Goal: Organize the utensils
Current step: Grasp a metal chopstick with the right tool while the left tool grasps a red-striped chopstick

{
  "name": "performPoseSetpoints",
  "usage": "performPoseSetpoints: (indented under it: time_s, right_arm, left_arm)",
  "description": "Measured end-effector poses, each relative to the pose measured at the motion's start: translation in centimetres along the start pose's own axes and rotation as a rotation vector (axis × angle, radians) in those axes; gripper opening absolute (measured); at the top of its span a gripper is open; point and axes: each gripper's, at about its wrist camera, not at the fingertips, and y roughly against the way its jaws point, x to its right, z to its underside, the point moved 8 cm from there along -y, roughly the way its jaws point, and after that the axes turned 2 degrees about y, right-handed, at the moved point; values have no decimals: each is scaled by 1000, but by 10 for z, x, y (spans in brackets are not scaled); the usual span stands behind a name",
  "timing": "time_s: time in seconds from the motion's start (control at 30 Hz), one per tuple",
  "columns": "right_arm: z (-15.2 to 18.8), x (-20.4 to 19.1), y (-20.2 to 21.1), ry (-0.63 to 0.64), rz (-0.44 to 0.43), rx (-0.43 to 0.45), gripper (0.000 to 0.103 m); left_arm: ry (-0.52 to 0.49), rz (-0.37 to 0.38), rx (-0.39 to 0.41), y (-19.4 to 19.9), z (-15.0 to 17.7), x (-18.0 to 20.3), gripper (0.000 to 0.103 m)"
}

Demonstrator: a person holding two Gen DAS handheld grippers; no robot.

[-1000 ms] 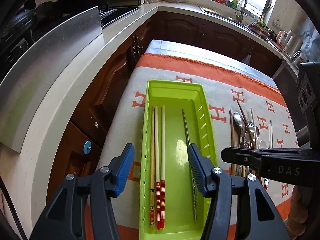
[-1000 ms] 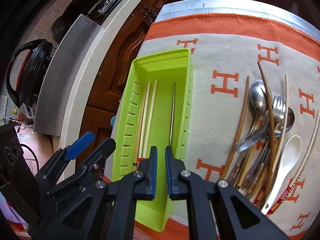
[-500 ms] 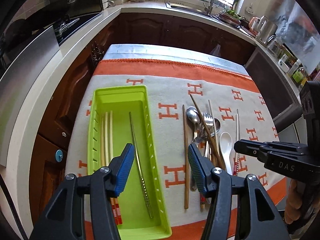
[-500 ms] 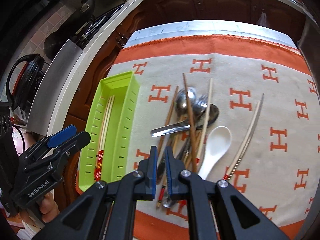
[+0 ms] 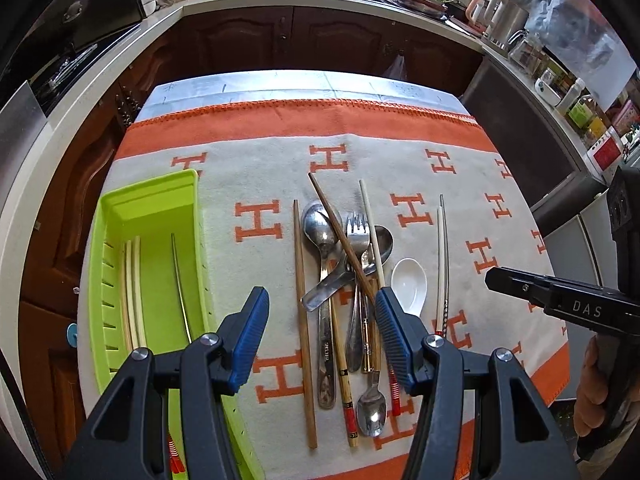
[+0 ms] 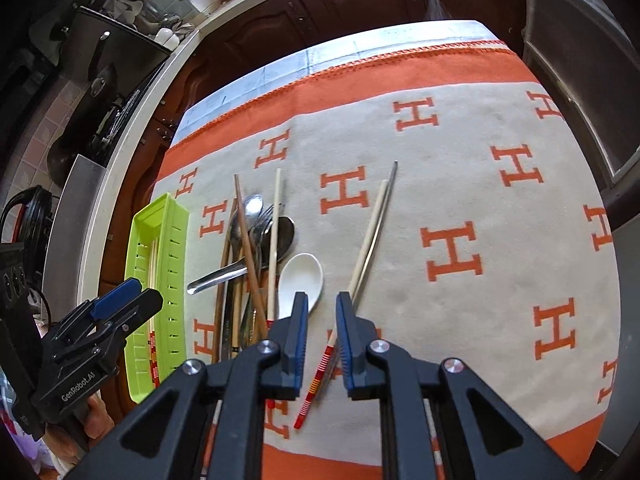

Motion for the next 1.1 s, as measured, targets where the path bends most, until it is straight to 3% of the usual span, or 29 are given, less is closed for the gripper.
performPoseSetpoints:
  time_s: [0.33,0.53,0.7,1.1]
  right_arm:
    - [4,30,-35,-82,-33,-54,21]
    - [5,32,-54,-82,-5,-86,20]
    - [7,28,-61,-49,44,-89,13]
    - [-1,15,-70,-37,116,-86,12]
  left_arm:
    - [-5,20,-82,-32,11,19,54]
    - [-3,26,-93,-35,13,22,54]
    - [4,34,-96,-35,15,22,54]
    - [17,56,-97,-35,17,23,54]
